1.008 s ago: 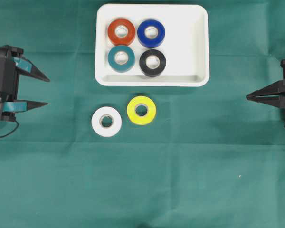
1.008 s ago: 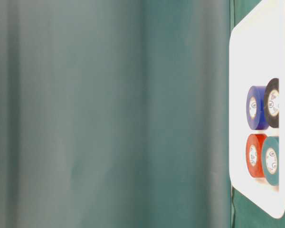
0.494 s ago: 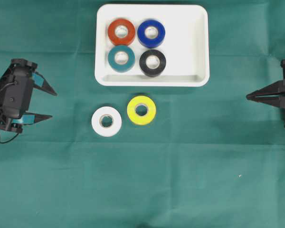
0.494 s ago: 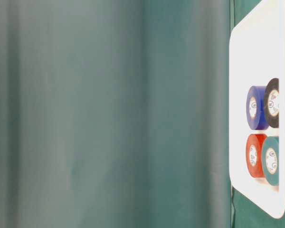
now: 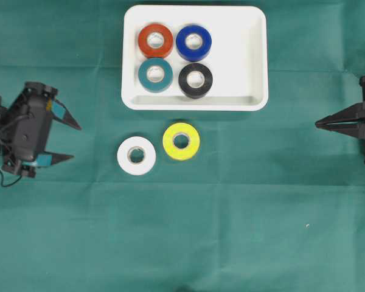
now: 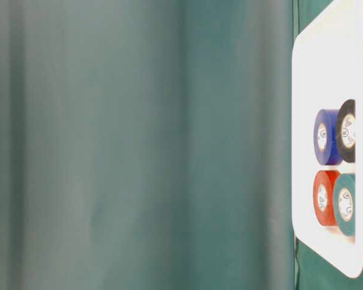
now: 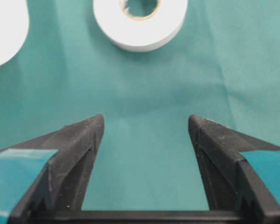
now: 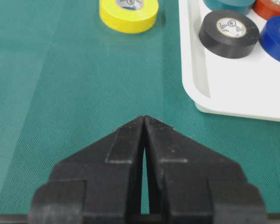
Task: Put the tape into the white case with the left arm.
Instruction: 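Move the left gripper over the white tape roll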
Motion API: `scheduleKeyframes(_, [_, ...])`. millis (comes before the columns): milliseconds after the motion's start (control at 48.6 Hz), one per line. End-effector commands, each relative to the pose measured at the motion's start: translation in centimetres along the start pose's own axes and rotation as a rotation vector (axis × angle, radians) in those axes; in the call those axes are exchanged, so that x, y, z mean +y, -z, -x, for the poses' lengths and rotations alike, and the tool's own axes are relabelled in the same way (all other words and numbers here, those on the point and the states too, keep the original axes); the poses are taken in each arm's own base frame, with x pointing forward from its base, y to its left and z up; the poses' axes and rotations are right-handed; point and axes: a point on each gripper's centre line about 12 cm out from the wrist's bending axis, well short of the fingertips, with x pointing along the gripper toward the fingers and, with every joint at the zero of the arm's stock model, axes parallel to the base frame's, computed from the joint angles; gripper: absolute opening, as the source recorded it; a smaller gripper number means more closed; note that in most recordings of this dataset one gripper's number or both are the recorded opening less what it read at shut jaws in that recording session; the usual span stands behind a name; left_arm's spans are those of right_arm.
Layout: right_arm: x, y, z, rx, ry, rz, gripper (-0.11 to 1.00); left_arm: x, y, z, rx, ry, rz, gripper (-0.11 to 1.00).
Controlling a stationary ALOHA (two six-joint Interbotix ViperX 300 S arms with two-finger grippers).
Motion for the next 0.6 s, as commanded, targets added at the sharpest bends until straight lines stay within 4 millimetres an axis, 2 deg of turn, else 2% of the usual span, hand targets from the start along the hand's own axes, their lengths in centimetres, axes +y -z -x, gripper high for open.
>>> scheduleKeyframes(0, [0.0, -0.5, -0.1, -0.015, -0.001, -0.002, -0.09, -0.3, -1.6, -0.5, -0.028, 0.011, -0.014, 0.72])
scheduleKeyframes(370, [0.0, -0.5, -0.1, -0.014, -0.001, -0.002, -0.09, -1.9, -5.3, -4.7, 0.03, 0.069, -0.074, 0.73])
scheduleKeyframes(576, [0.0, -0.5, -0.1, -0.015, 0.001, -0.002, -0.09, -2.2, -6.8, -7.0, 0.058, 0.08, -0.081, 0.73])
